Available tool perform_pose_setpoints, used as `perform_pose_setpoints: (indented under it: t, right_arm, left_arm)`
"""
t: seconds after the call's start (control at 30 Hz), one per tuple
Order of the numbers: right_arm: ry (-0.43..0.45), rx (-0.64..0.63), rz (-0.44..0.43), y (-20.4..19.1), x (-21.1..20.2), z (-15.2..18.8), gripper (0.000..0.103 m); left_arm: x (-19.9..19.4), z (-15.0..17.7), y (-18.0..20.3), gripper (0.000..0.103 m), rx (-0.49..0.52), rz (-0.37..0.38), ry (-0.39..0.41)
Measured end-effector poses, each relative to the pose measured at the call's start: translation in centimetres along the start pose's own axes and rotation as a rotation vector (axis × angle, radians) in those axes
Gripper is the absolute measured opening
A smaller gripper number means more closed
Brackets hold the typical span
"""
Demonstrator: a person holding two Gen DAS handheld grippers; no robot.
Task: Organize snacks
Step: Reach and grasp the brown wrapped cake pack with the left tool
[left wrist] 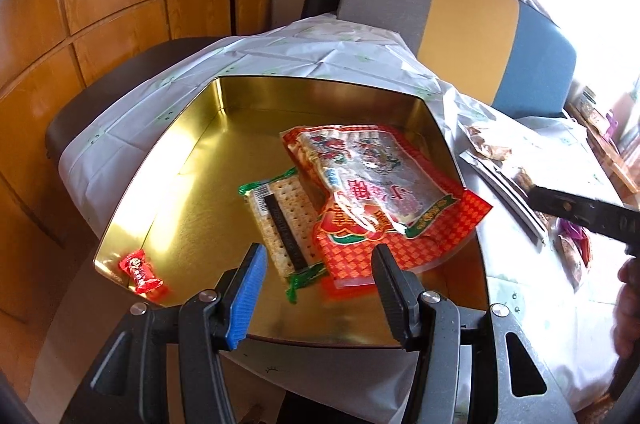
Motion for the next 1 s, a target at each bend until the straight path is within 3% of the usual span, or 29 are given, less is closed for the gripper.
perform_pose_setpoints:
  t: [0.4,0.53,0.6,0.9,1.0]
  right_arm:
    - [-0.084,-0.079,0.309,13.7,-5.1,1.9,0.045]
    - [-0.065,0.022,0.337,18.8,-6.0,2.6,0.045]
    - [-0.095,0.106,0.368,21.0,-5.9,3.0,0.045]
    - [-0.108,0.164,0.354,22.2,-6.1,2.4,0.045]
    - [-0.116,0.183,0.361,22.3,-6.0,2.5,0.045]
  left_arm:
    - [-0.9,-3.1,6.3,0.055,0.160,0.098,0.020]
    - [-0.6,-3.7,9.3,0.055,0.240,0.113,0.001]
    - [-0.5,-4.0,10.5,0.055,0.271,0.110,0.003]
    - [1.4,-4.1,15.0,0.061,0.394,0.127,-0.053]
    - [2.2,-4.5,16.4,0.070,0.457,0.134,-0.066]
Point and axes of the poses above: each gripper's, at about its wrist camera, not at the fingertips, and x roughly the way its jaws point, y to its right, z to its underside, the point moved 7 cm from there along x, roughly the way its jaws point, and after that the axes turned 4 degrees about x, right-handed, at the moved point
